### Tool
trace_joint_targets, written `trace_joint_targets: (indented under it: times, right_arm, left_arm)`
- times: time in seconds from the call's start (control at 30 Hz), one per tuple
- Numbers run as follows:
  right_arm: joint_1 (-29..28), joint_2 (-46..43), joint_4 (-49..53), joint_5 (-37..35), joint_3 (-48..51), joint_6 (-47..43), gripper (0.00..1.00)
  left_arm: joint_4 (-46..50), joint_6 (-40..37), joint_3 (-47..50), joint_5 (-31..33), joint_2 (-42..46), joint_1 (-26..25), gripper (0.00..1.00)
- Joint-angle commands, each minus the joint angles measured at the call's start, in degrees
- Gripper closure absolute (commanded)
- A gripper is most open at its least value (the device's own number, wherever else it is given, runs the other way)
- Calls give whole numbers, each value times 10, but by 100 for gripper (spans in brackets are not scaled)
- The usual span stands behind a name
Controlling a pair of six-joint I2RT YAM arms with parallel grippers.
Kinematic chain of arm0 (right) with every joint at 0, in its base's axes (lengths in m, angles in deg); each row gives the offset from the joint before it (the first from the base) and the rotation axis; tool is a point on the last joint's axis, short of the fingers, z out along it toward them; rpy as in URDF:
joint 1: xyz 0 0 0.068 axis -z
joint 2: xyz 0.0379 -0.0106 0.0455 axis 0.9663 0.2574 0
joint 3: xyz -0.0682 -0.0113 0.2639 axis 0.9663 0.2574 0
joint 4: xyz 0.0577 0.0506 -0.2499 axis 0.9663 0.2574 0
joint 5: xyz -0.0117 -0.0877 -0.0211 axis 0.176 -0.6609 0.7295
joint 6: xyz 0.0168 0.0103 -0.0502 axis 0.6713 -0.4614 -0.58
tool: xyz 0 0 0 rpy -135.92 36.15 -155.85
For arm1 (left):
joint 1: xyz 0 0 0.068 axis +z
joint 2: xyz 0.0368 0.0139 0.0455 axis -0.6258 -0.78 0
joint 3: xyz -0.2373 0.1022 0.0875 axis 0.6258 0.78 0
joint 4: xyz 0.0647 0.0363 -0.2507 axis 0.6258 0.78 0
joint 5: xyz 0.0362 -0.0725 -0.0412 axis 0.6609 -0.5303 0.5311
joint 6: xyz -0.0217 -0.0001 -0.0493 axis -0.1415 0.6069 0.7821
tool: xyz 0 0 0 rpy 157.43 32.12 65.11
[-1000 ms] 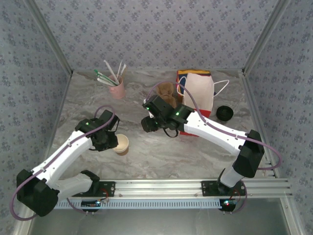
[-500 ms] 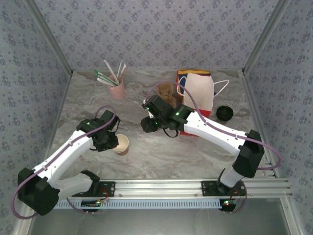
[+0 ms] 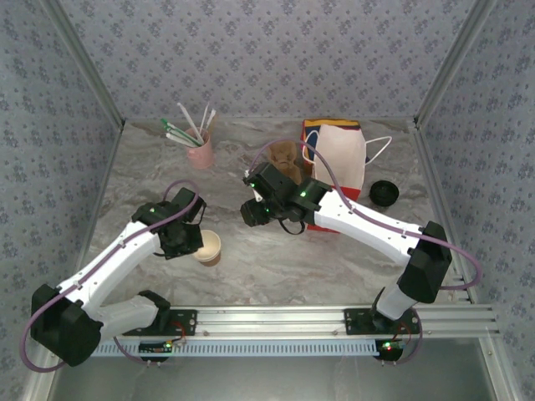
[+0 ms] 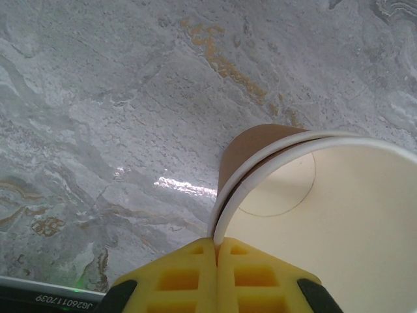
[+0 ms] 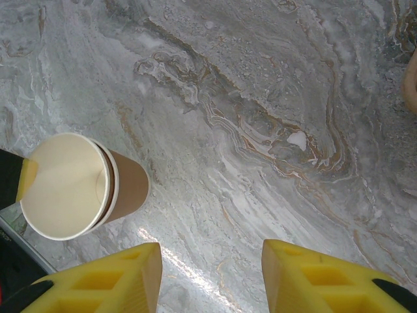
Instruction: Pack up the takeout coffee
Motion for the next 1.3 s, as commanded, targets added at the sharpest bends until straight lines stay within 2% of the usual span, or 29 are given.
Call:
trace_joint_targets:
  times: [0.0,0.5,0.73,0.93,1.27]
  right_arm:
    - [-3,8,5,3,1,9,54]
    - [-6,11,0,13,-2,9,54]
    - [-6,23,-24,43,0,9,54]
    - [-2,54,-76,107,0,13,55]
    - [21,118,-161,237,4,78,56]
  left_arm:
    - [12,2,-6,2,6,-2,100]
    - [16,-14,-39,-34,38,45,100]
    - [5,-19,-34,-54,45,65,100]
    - [4,-25,-32,-59,48,78,100]
    - [-7,-28,-18,-79,63,103,100]
